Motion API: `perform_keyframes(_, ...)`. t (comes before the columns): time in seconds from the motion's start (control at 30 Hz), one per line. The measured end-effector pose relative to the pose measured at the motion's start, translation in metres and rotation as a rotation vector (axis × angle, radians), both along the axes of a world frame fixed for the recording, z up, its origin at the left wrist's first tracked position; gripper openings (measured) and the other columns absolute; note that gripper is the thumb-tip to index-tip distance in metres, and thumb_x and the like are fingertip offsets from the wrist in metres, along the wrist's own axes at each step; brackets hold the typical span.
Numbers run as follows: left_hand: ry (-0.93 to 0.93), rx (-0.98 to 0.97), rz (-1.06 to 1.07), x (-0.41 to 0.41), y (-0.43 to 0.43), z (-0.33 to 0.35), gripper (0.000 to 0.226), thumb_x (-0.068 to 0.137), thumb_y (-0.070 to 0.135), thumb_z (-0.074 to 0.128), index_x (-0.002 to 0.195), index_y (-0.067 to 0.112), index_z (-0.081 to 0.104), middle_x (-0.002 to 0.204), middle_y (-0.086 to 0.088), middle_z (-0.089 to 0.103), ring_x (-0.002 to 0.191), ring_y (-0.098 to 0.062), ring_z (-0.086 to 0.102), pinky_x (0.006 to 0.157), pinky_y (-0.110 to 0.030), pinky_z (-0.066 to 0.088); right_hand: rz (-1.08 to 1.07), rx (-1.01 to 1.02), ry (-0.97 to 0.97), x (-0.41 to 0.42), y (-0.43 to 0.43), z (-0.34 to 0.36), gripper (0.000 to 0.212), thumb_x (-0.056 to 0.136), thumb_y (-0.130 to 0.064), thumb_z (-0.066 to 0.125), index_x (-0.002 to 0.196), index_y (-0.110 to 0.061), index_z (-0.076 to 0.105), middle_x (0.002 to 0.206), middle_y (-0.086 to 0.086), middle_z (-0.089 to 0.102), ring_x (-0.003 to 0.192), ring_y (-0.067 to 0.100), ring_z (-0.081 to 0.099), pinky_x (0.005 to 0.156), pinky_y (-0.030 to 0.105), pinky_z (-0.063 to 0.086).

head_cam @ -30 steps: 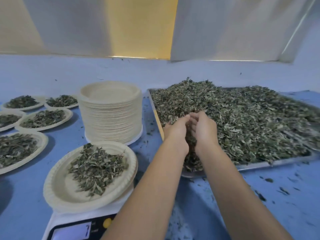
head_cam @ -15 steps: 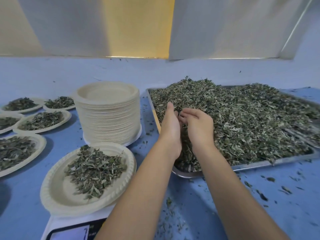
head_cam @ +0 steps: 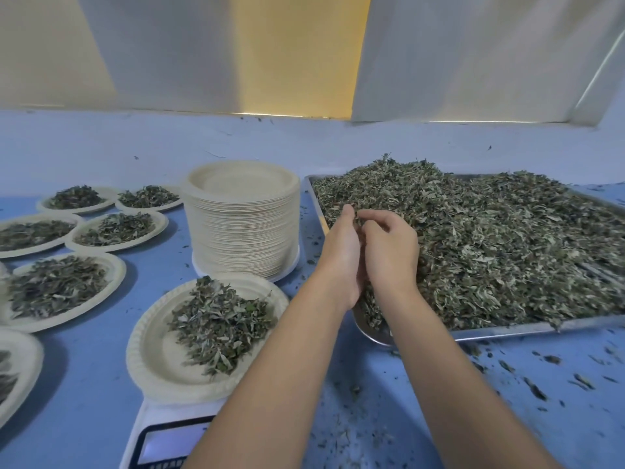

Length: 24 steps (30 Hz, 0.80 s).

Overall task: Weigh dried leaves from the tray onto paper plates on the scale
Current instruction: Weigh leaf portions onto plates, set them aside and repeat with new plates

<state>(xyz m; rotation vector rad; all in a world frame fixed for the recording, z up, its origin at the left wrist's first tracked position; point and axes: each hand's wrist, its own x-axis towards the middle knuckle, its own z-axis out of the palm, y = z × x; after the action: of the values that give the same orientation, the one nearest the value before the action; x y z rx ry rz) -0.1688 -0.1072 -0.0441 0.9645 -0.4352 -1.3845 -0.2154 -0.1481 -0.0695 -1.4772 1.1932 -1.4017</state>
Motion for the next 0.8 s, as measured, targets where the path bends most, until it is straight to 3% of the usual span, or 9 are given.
perform_keyframes(0.2, 0.131, -0.001, -0.046, -0.002, 0.002, -0.009, 0.052, 0.099, 0.046, 0.037, 0.123, 0.004, 0.057, 0.117, -0.013, 0.063, 0.098, -0.022, 0.06, 0.076, -0.029, 0.049, -0.01, 0.089, -0.009, 0.001, -0.002, -0.003, 0.025, 0.086, -0.014, 0.048, 0.097, -0.022, 0.068, 0.094, 0.002, 0.068, 0.084, 0.018, 0.059, 0.075, 0.032, 0.048)
perform_keyframes(0.27, 0.126, -0.001, 0.001, 0.001, 0.0, -0.011, 0.053, 0.099, 0.044, 0.038, 0.125, 0.002, 0.054, 0.106, -0.011, 0.059, 0.088, -0.02, 0.057, 0.07, -0.027, 0.047, 0.012, 0.153, 0.008, 0.002, -0.004, -0.009, 0.021, 0.087, -0.016, 0.049, 0.096, -0.018, 0.068, 0.093, 0.002, 0.068, 0.088, 0.02, 0.061, 0.079, 0.034, 0.049)
perform_keyframes(0.33, 0.121, -0.02, 0.037, 0.005, -0.002, -0.011, 0.051, 0.1, 0.043, 0.035, 0.127, 0.001, 0.048, 0.115, -0.013, 0.054, 0.083, -0.018, 0.054, 0.067, -0.026, 0.044, 0.051, 0.233, -0.031, 0.003, -0.005, -0.016, 0.019, 0.088, -0.014, 0.048, 0.093, -0.014, 0.066, 0.085, 0.005, 0.068, 0.085, 0.024, 0.062, 0.08, 0.039, 0.049)
perform_keyframes(0.4, 0.096, -0.048, 0.037, 0.01, -0.003, -0.01, 0.053, 0.101, 0.04, 0.033, 0.134, 0.0, 0.042, 0.135, -0.016, 0.049, 0.105, -0.021, 0.058, 0.081, -0.03, 0.047, 0.031, 0.247, -0.07, 0.002, -0.006, -0.019, 0.019, 0.09, -0.013, 0.047, 0.096, -0.013, 0.065, 0.088, 0.006, 0.068, 0.086, 0.025, 0.063, 0.083, 0.041, 0.05)
perform_keyframes(0.47, 0.027, -0.066, 0.052, 0.013, -0.002, -0.008, 0.051, 0.102, 0.034, 0.034, 0.139, 0.0, 0.038, 0.144, -0.014, 0.041, 0.129, -0.024, 0.046, 0.098, -0.033, 0.042, -0.029, 0.16, -0.036, 0.002, -0.004, -0.016, 0.02, 0.092, -0.015, 0.046, 0.1, -0.015, 0.064, 0.095, 0.003, 0.067, 0.09, 0.02, 0.061, 0.083, 0.037, 0.049)
perform_keyframes(0.53, -0.039, -0.1, 0.091, 0.015, 0.003, -0.004, 0.045, 0.102, 0.025, 0.036, 0.14, 0.0, 0.038, 0.146, -0.015, 0.04, 0.133, -0.024, 0.04, 0.104, -0.032, 0.039, -0.064, 0.048, 0.002, 0.002, 0.0, -0.012, 0.024, 0.092, -0.013, 0.045, 0.105, -0.016, 0.064, 0.1, 0.0, 0.066, 0.089, 0.015, 0.058, 0.078, 0.029, 0.044)
perform_keyframes(0.67, -0.15, -0.196, 0.128, 0.021, 0.021, 0.007, 0.032, 0.099, 0.011, 0.038, 0.125, 0.0, 0.054, 0.132, -0.015, 0.055, 0.121, -0.021, 0.054, 0.083, -0.021, 0.049, -0.048, -0.159, 0.02, 0.009, 0.012, -0.006, 0.04, 0.082, 0.004, 0.044, 0.104, -0.019, 0.068, 0.093, -0.011, 0.067, 0.088, 0.005, 0.062, 0.08, 0.022, 0.048)
perform_keyframes(0.8, -0.299, -0.274, 0.202, 0.038, 0.051, 0.018, 0.025, 0.097, 0.005, 0.039, 0.099, 0.003, 0.064, 0.104, -0.013, 0.068, 0.089, -0.014, 0.067, 0.074, -0.017, 0.054, 0.001, -0.18, -0.28, 0.03, 0.031, -0.003, 0.037, 0.083, 0.007, 0.045, 0.084, -0.024, 0.065, 0.085, -0.005, 0.068, 0.077, 0.002, 0.064, 0.072, 0.018, 0.05)
